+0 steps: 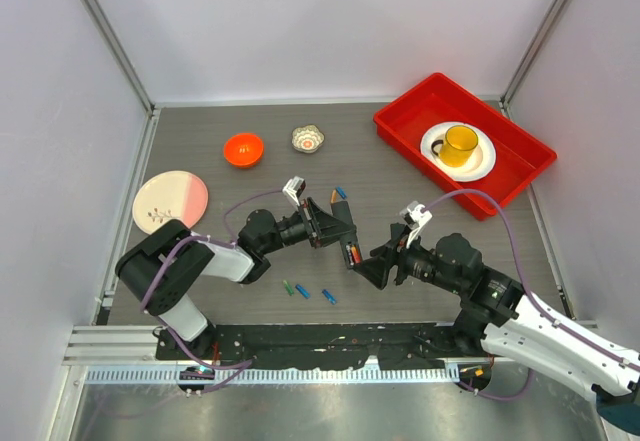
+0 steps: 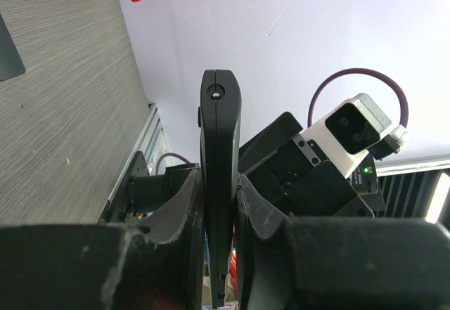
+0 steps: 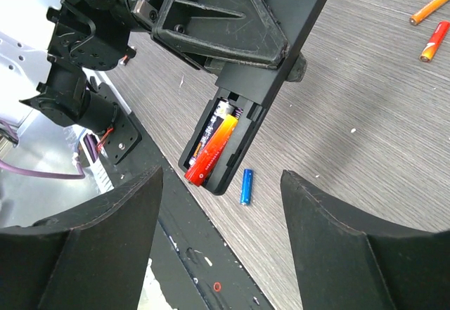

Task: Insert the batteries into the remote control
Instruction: Load the battery into the remote control.

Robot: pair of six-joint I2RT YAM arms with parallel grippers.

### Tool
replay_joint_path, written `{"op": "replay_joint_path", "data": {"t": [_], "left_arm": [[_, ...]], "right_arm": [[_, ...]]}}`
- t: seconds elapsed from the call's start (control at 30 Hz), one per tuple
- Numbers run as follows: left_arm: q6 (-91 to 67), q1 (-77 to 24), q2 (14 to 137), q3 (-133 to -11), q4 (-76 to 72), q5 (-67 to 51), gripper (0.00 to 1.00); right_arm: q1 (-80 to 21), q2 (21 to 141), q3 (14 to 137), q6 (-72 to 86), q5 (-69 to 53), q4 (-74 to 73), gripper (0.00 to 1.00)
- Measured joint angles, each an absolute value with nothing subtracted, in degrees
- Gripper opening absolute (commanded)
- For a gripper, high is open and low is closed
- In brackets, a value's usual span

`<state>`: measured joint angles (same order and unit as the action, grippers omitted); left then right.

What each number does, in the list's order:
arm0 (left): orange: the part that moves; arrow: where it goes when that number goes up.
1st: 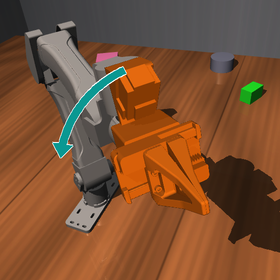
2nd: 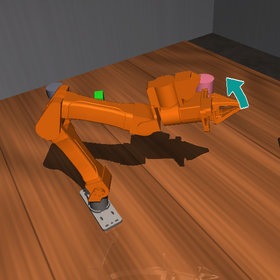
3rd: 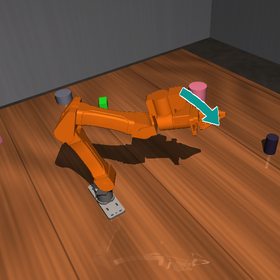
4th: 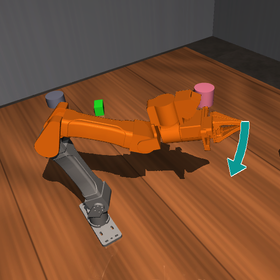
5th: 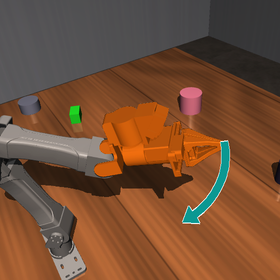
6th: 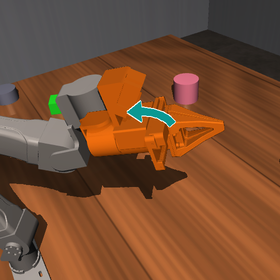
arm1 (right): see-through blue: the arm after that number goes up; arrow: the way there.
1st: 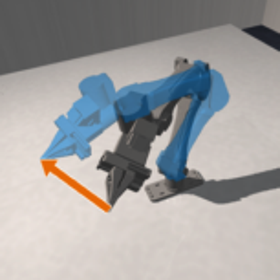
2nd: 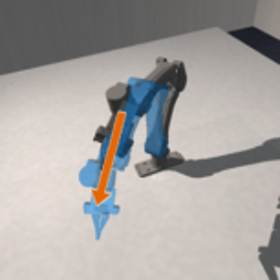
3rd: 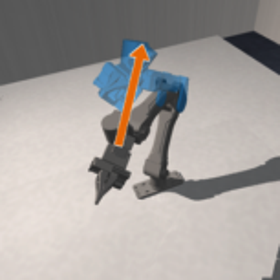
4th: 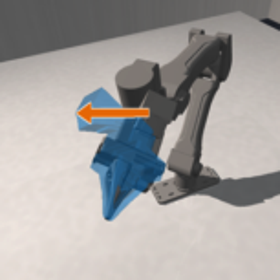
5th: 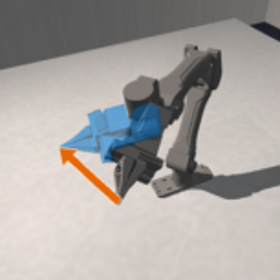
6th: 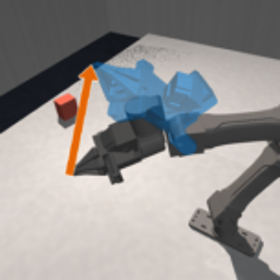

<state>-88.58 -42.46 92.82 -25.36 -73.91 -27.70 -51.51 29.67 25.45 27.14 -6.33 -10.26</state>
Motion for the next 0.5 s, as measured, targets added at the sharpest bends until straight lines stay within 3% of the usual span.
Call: {"op": "replay_joint_path", "data": {"t": [0.5], "left_arm": [[-88.6,-42.5,92.7,-25.3,-73.9,-28.2,0.0]], "right_arm": [[-51.5,30.0,25.1,27.2,-6.3,-8.6,0.65]]}}
